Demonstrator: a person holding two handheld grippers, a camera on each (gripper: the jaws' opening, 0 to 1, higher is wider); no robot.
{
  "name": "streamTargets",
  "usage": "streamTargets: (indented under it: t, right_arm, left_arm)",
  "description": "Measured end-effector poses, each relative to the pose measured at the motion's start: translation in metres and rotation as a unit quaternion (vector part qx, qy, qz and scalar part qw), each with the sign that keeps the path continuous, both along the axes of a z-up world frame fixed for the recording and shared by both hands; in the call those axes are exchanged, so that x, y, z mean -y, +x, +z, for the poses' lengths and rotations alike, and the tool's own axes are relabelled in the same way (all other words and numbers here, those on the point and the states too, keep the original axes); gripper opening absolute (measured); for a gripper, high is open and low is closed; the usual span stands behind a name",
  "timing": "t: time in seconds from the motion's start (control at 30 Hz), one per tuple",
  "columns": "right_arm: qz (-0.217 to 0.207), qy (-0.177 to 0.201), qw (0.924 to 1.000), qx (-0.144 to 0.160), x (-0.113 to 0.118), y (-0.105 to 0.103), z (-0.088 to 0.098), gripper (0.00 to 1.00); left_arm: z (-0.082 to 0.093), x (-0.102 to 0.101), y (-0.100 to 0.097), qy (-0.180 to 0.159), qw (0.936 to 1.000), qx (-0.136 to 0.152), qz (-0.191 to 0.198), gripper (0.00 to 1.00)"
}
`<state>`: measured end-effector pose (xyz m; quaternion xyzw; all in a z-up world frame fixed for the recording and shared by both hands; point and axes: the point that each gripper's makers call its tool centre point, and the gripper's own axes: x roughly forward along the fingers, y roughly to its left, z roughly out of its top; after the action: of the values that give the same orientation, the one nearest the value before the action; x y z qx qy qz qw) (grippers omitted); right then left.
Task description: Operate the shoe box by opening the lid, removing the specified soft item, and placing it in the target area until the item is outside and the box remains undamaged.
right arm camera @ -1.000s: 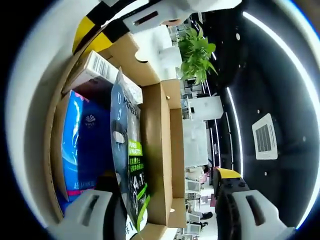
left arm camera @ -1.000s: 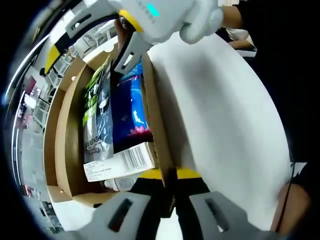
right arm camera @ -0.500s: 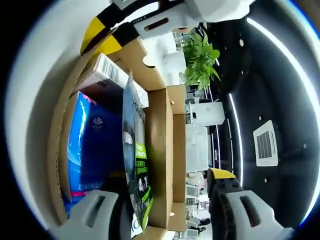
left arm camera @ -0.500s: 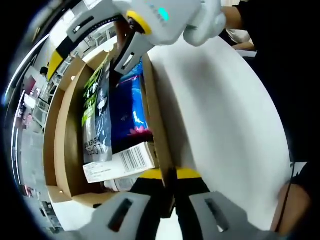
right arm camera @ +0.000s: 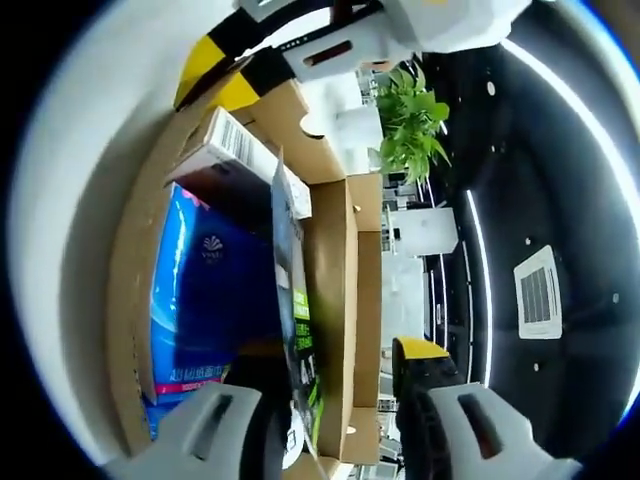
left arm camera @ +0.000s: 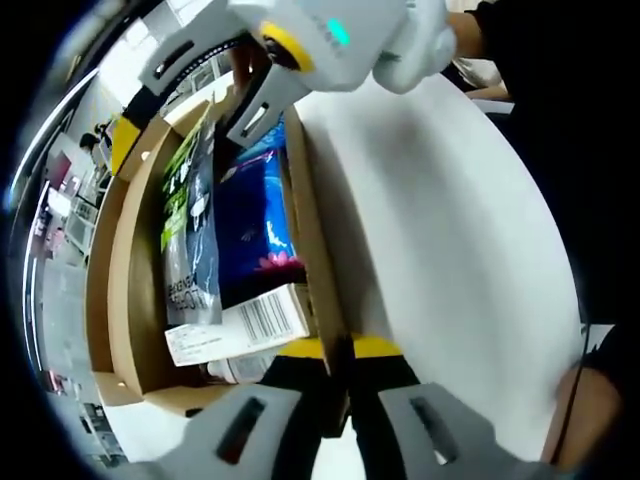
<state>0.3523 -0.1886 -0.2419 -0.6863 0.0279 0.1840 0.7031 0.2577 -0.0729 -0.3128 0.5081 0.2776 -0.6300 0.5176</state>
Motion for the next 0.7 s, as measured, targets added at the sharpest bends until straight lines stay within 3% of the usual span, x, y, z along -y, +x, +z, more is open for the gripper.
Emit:
streamTargets:
  t: [0.17,0.33,0.7]
  right_arm:
    - [0.002,-0.001,1.0000,-0.007,-0.001,0.000,-0.002,0.33]
    - [0.008,-0.014,0.9993,-0.033,-0.002,-0.002,-0.010,0.23]
    - [0.009,-0.014,0.9987,-0.048,-0.002,-0.003,-0.016,0.13]
  left_arm:
    - [-0.001,0.000,0.000,0.001,1.0000,-0.001,-0.001,0.05]
    - [-0.001,0.000,0.000,0.003,1.0000,-0.002,0.000,0.05]
    - [-0.003,0.000,0.000,0.007,1.0000,-0.002,0.000,0.05]
